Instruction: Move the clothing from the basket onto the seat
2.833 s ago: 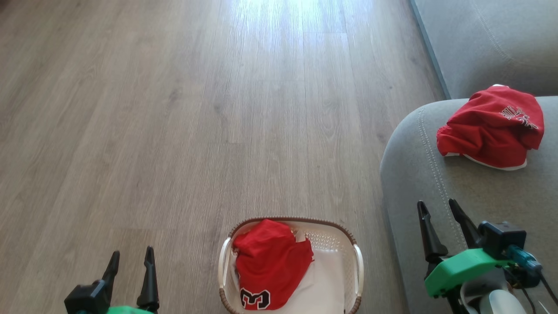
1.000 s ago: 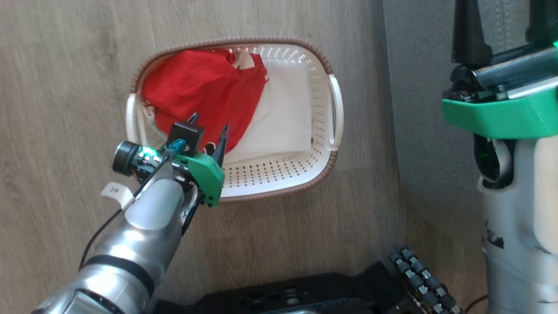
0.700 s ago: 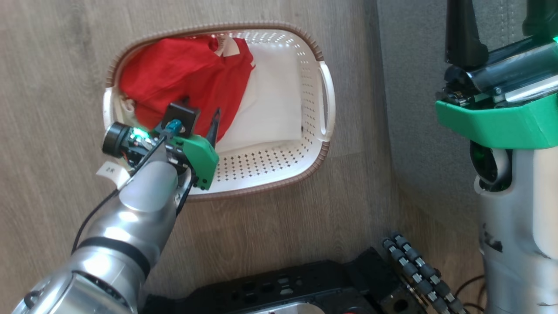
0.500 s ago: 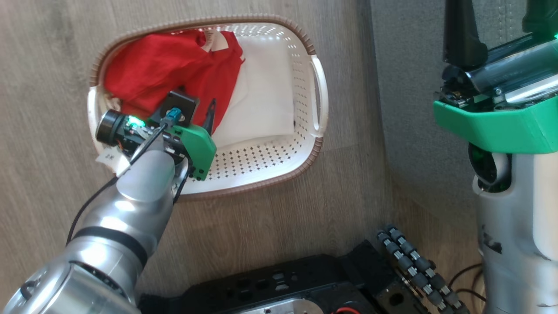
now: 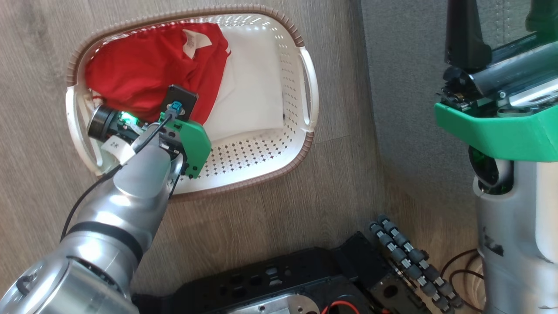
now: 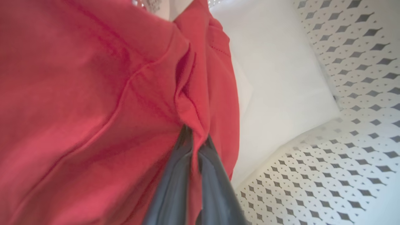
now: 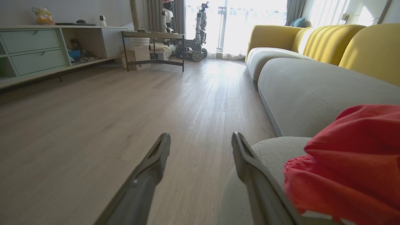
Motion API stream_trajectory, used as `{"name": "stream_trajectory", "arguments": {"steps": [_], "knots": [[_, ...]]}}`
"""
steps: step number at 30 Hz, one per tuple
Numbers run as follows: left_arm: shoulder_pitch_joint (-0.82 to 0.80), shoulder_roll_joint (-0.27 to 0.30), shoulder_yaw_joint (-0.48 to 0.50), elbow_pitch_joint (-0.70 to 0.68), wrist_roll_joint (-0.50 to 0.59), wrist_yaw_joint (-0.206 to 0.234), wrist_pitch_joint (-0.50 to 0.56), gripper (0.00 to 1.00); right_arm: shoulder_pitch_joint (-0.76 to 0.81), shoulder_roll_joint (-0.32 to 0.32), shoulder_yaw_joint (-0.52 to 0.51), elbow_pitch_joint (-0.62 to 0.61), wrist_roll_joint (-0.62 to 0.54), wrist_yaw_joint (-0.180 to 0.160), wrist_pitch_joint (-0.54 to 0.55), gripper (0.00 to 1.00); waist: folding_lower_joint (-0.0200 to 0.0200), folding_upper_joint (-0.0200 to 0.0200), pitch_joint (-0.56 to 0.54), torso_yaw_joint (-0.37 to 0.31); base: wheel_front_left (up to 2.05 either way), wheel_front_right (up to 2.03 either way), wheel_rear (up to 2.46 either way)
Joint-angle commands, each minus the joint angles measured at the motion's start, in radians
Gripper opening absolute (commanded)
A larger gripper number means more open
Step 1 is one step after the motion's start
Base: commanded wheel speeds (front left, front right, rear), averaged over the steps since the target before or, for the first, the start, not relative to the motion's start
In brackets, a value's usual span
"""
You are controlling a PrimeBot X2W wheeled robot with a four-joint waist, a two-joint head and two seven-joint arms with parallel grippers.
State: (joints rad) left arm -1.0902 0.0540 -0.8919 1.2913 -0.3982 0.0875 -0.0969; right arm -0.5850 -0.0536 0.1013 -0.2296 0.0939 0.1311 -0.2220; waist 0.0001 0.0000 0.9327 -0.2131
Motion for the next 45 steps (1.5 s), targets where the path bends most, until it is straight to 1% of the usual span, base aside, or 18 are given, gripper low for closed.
{"name": "stream_trajectory", "arguments": {"steps": [1, 9, 16, 21, 28, 32, 34, 37, 42, 45], "knots": [[0.019, 0.017, -0.001, -0.004, 0.009, 0.007, 0.000, 0.00, 0.017, 0.003, 0.014, -0.034, 0.010, 0.000, -0.010, 1.00, -0.0001, 0.0000, -0.003, -0.001, 0.00, 0.00, 0.00], [0.022, 0.006, -0.021, -0.007, 0.006, -0.010, -0.039, 0.00, 0.020, 0.003, 0.006, 0.001, 0.016, 0.000, -0.023, 1.00, -0.0001, 0.0000, -0.045, 0.008, 0.00, 0.00, 0.00], [0.064, -0.002, -0.030, -0.042, -0.021, -0.045, -0.090, 0.00, 0.043, 0.003, 0.012, 0.078, 0.013, 0.000, -0.032, 1.00, -0.0001, 0.0000, -0.152, 0.032, 0.00, 0.00, 0.00], [0.105, -0.003, -0.044, -0.102, -0.044, -0.077, -0.125, 0.00, 0.078, 0.003, 0.003, 0.169, 0.017, 0.000, -0.036, 1.00, -0.0001, 0.0000, -0.259, 0.058, 0.00, 0.00, 0.00], [0.156, -0.004, -0.083, -0.180, -0.059, -0.096, -0.142, 0.00, 0.144, 0.003, 0.000, 0.313, 0.011, 0.000, -0.038, 1.00, -0.0001, 0.0000, -0.429, 0.102, 0.00, 0.00, 0.00], [0.179, -0.004, -0.082, -0.231, -0.087, -0.102, -0.148, 0.00, 0.188, 0.003, -0.003, 0.378, 0.001, 0.000, -0.039, 1.00, -0.0001, 0.0000, -0.527, 0.128, 0.00, 0.00, 0.00], [0.184, -0.004, -0.080, -0.245, -0.095, -0.102, -0.149, 0.00, 0.200, 0.003, -0.004, 0.391, -0.001, 0.000, -0.039, 1.00, -0.0001, 0.0000, -0.548, 0.133, 0.00, 0.00, 0.00], [0.201, -0.004, -0.081, -0.282, -0.108, -0.102, -0.153, 0.00, 0.236, 0.003, -0.008, 0.427, -0.005, 0.000, -0.039, 1.00, -0.0001, 0.0000, -0.620, 0.148, 0.00, 0.00, 0.00], [0.244, -0.004, -0.095, -0.322, -0.123, -0.117, -0.152, 0.00, 0.305, 0.003, -0.018, 0.479, -0.008, 0.000, -0.036, 1.00, -0.0001, 0.0000, -0.746, 0.171, 0.00, 0.00, 0.00], [0.271, 0.000, -0.079, -0.353, -0.154, -0.118, -0.142, 0.00, 0.360, 0.003, -0.015, 0.506, -0.007, 0.000, -0.026, 1.00, -0.0001, 0.0000, -0.829, 0.184, 0.00, 0.00, 0.00]]}}
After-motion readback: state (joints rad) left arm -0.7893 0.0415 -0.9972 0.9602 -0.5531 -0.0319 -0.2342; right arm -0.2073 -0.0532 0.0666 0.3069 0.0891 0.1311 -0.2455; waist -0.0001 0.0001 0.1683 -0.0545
